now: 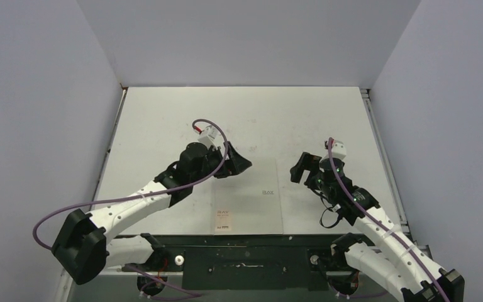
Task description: Put the files into the folder
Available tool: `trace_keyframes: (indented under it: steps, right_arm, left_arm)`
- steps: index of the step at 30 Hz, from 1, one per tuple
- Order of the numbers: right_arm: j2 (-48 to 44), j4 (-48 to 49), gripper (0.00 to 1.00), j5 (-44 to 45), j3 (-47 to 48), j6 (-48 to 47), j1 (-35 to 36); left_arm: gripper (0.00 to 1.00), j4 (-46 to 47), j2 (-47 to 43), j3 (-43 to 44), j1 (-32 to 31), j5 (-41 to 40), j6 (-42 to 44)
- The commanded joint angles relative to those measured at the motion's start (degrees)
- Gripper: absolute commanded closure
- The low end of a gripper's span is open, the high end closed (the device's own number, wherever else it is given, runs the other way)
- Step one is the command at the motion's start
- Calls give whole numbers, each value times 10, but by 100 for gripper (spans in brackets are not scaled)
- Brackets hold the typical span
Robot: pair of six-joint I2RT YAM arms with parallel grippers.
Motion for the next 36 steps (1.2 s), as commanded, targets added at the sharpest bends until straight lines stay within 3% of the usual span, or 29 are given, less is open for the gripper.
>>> trace_keyframes:
  steps: [1, 10, 21, 29, 34, 35, 36]
  right_arm:
    - [1, 7, 0, -5, 20, -14, -3]
    - [30, 22, 0, -51, 14, -29, -3]
    - [71, 83, 0, -116, -11, -35, 11]
    - [59, 145, 10, -123, 7, -47, 16]
    - [22, 141, 10, -70, 31, -59, 16]
    - [16, 134, 10, -52, 37, -60, 16]
    - [12, 131, 10, -40, 44, -64, 15]
  left_arm:
    - [23, -147, -50, 60, -1, -81, 67]
    - [23, -303, -114, 54, 9, -168, 66]
    - [22, -375, -190, -5, 51, -173, 57]
    - [20, -444, -258, 20, 62, -213, 99]
    - [13, -484, -288, 49, 63, -253, 131]
    - [3, -492, -294, 52, 63, -263, 136]
    - [3, -496, -300, 56, 63, -271, 143]
